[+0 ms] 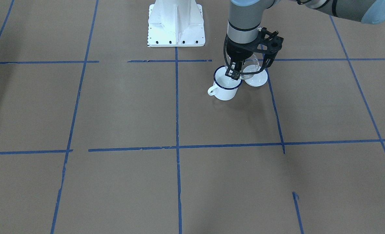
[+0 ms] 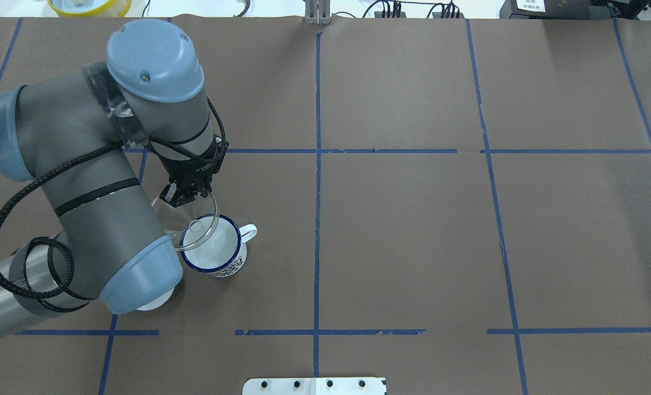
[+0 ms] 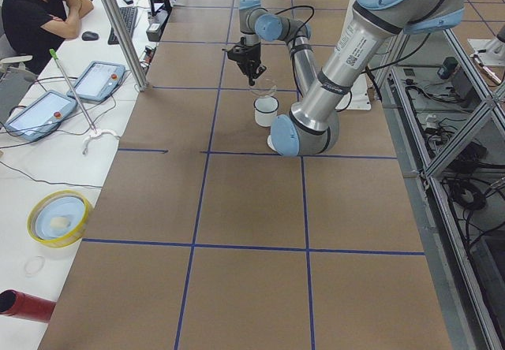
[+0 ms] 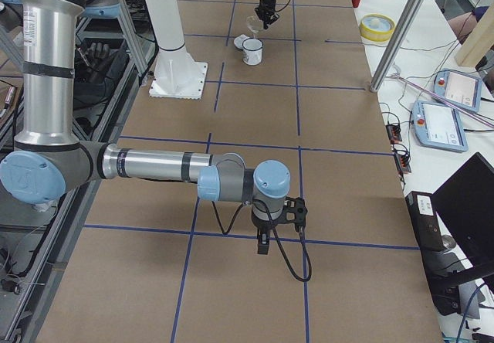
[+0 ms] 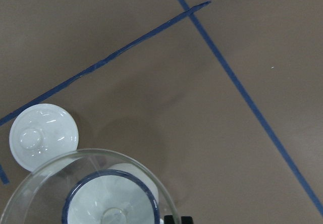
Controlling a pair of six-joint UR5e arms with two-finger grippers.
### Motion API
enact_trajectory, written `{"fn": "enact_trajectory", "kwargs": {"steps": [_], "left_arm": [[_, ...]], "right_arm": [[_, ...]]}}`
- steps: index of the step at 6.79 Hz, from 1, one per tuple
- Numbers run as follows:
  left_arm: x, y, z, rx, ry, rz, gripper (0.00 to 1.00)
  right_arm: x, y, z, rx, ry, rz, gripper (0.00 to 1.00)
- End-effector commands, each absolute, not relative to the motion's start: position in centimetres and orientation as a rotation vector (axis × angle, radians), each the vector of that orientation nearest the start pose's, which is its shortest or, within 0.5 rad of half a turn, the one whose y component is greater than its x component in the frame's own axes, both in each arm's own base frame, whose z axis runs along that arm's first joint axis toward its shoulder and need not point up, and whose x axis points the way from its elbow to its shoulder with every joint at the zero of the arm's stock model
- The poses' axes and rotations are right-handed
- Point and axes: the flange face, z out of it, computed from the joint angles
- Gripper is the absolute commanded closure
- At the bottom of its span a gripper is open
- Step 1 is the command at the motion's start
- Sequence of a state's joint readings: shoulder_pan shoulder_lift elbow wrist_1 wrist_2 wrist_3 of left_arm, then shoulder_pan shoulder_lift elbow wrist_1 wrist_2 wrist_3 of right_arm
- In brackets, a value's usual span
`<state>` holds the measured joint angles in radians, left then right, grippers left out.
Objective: Place funnel on cup
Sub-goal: 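Lift the funnel and carry it above the open mug, then lower the funnel spout into the mug opening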
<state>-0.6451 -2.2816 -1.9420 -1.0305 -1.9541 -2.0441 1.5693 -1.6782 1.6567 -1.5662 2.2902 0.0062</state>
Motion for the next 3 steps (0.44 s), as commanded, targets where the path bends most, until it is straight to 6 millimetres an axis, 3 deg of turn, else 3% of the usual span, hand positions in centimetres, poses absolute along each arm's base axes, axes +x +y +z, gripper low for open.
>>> {"fn": "enact_trajectory", "kwargs": {"steps": [1,3], "left_arm": [[43.7,-42.9,17.5,-0.344,0.56,-0.951,1.0],[46.7,-42.4,19.2,-0.348,0.539,-0.905,1.0]], "right_arm": [[6.7,-44.5,67.0,-0.019,-0.719,0.01,0.0],[6.7,-44.5,67.0,-0.019,-0.719,0.01,0.0]]}}
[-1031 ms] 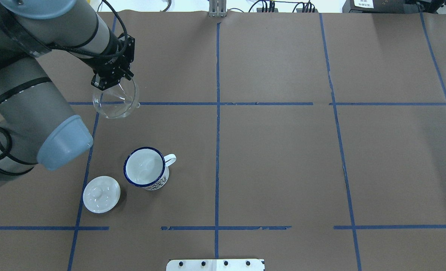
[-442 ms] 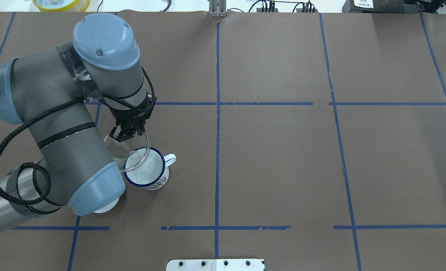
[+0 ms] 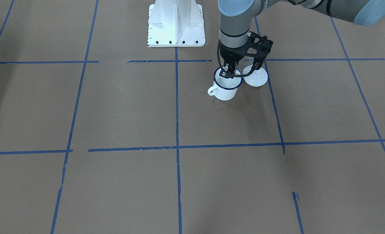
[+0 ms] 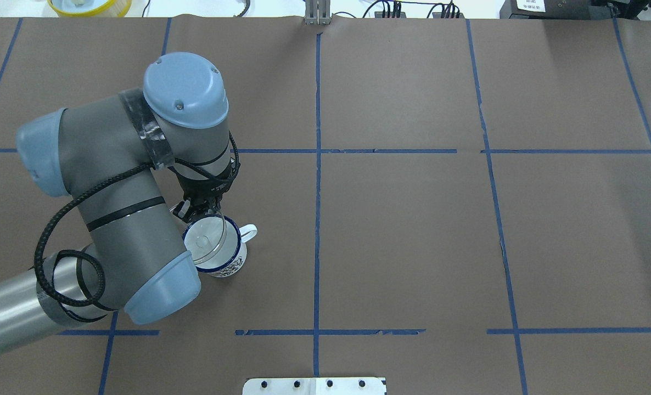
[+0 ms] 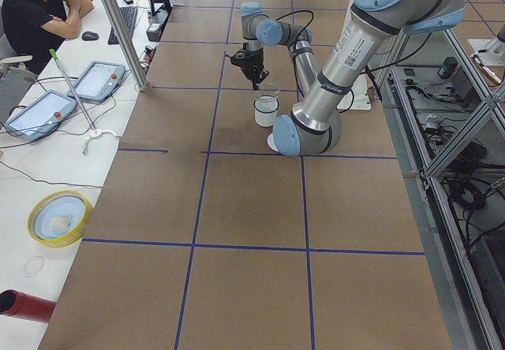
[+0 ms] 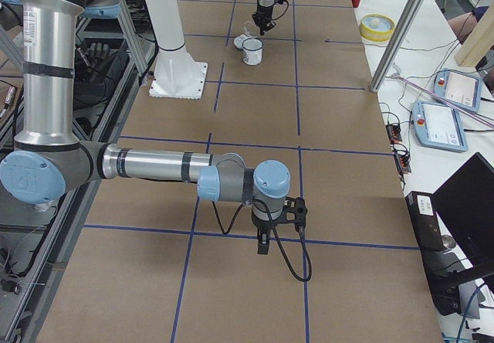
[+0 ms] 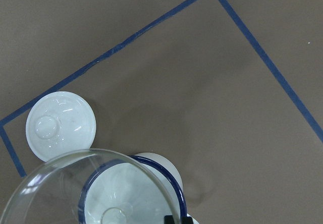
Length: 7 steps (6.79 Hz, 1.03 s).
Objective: Place funnel on cup
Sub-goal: 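Lower the funnel spout into the mug opening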
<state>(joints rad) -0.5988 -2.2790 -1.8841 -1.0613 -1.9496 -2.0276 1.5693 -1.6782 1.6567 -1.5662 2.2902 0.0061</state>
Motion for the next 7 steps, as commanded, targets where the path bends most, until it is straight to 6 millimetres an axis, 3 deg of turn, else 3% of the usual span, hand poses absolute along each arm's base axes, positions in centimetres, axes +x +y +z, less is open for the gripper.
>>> {"fn": "enact_trajectory", "kwargs": {"steps": [1,4,7], "left_arm": [[47.23,-42.27,19.56,-0.348,0.535,-0.899,1.0],[47.8,-42.2,20.48,-0.343,0.533,-0.879,1.0],[47.84,-42.41,19.98,-0.303,0.559,-0.881,1.0]], "right_arm": [[6.7,-44.51,67.01,-0.019,-0.719,0.01,0.0],[6.7,-44.51,67.01,-0.019,-0.719,0.01,0.0],[6.7,-44.51,67.01,-0.019,-0.719,0.01,0.0]]}}
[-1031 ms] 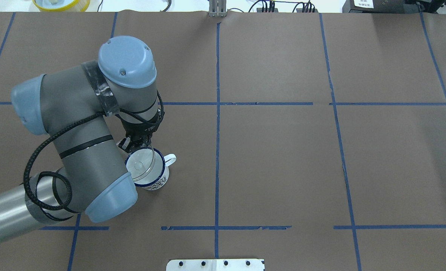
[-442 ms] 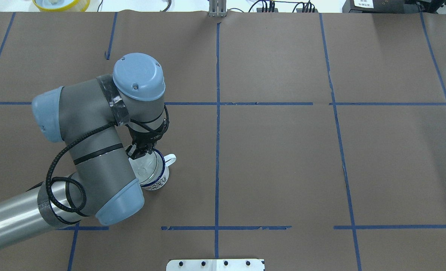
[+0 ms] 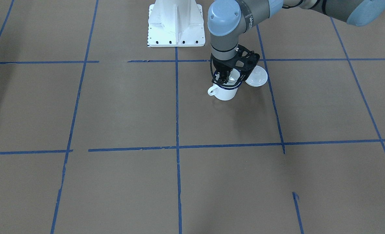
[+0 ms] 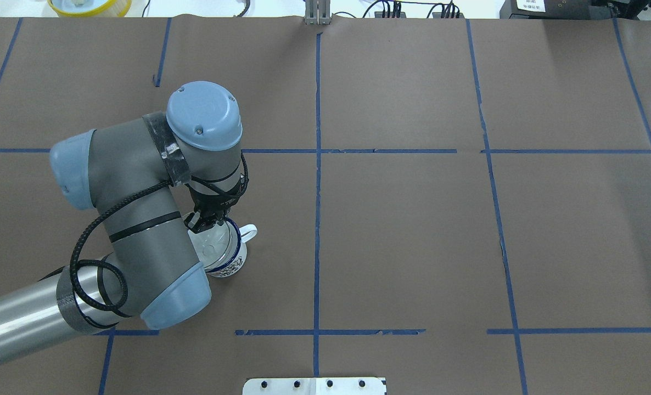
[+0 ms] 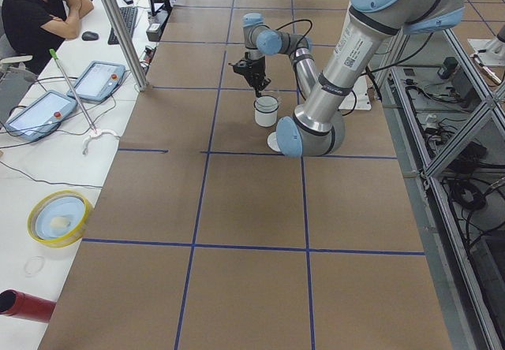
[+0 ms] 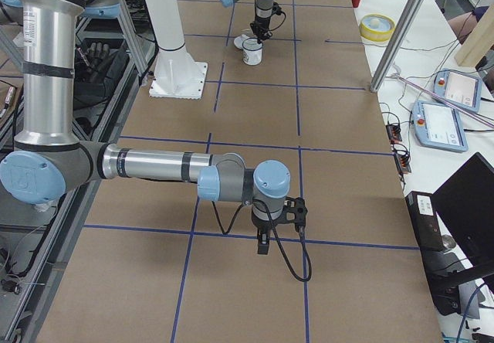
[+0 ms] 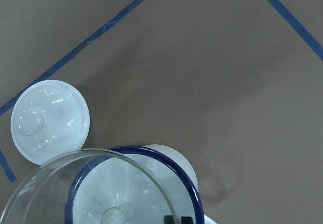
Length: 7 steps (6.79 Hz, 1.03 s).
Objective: Place funnel on cup
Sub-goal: 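Lower the funnel spout into the mug opening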
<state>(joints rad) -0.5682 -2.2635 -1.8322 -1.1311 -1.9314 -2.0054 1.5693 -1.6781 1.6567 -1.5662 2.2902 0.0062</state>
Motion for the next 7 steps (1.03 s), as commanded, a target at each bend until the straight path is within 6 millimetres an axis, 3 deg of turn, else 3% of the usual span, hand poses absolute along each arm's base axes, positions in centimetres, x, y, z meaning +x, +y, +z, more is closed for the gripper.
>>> {"fn": "enact_trajectory", "kwargs": {"steps": [1,7], "left_arm": [[47.8,-42.5,20.0,-0.292,0.56,-0.885,1.0],[49.5,-41.9,20.5,-0.27,0.546,-0.872,1.0]], "right_arm": [[6.7,-44.5,67.0,-0.019,-0.719,0.01,0.0],[6.7,-44.5,67.0,-0.019,-0.719,0.01,0.0]]}}
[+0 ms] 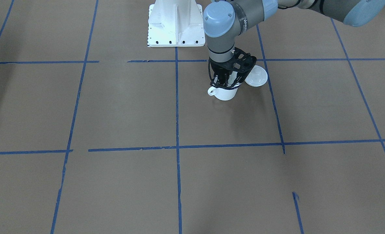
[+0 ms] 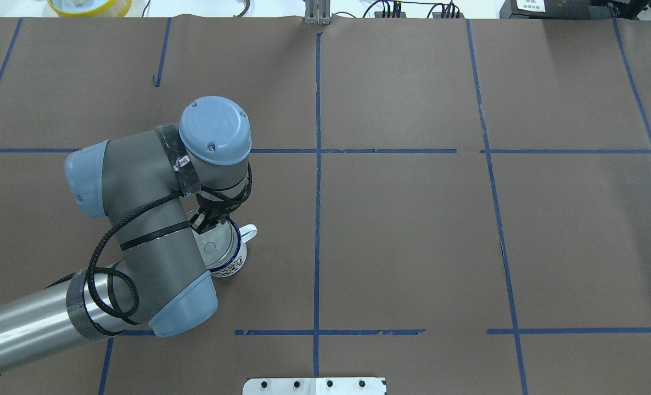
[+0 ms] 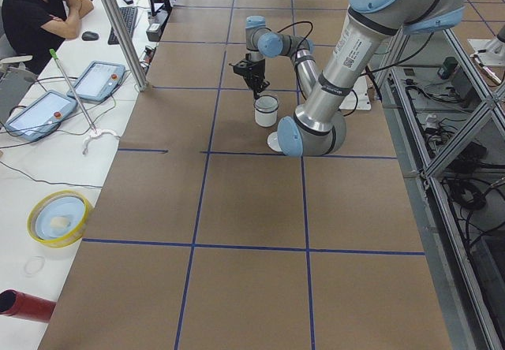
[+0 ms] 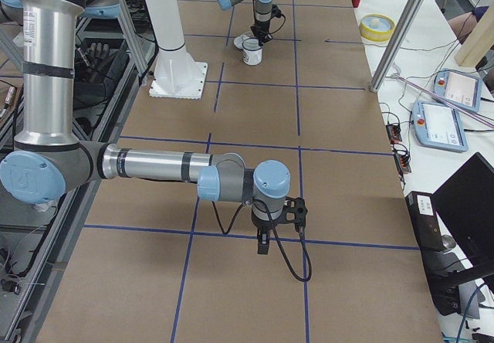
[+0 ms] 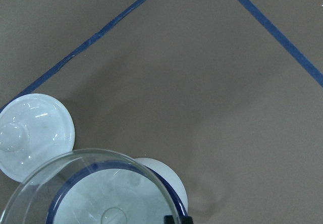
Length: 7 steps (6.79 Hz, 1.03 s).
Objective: Place funnel on cup
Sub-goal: 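Lower the funnel spout into the mug opening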
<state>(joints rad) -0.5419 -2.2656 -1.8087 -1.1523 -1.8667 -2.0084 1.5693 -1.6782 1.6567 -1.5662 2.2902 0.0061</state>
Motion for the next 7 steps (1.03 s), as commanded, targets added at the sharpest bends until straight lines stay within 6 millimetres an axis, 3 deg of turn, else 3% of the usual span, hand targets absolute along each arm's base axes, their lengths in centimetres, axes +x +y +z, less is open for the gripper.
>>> {"fn": "enact_trajectory", "kwargs": {"steps": [1,5,6,7], "left_arm": [[49.54,-41.86,20.53,-0.27,0.546,-0.872,1.0],[50.08,-42.09,20.73,-0.267,0.556,-0.867,1.0],[50.14,-42.12,20.55,-0.267,0.56,-0.866,0.8],[50.06,-42.3,20.68,-0.247,0.56,-0.871,0.13]], "right_arm": [[6.7,-44.51,67.01,-0.019,-0.719,0.01,0.0],[6.7,-44.51,67.01,-0.019,-0.719,0.01,0.0],[6.7,-44.51,67.01,-0.019,-0.719,0.01,0.0],[6.7,-44.51,67.01,-0.019,-0.719,0.01,0.0]]}}
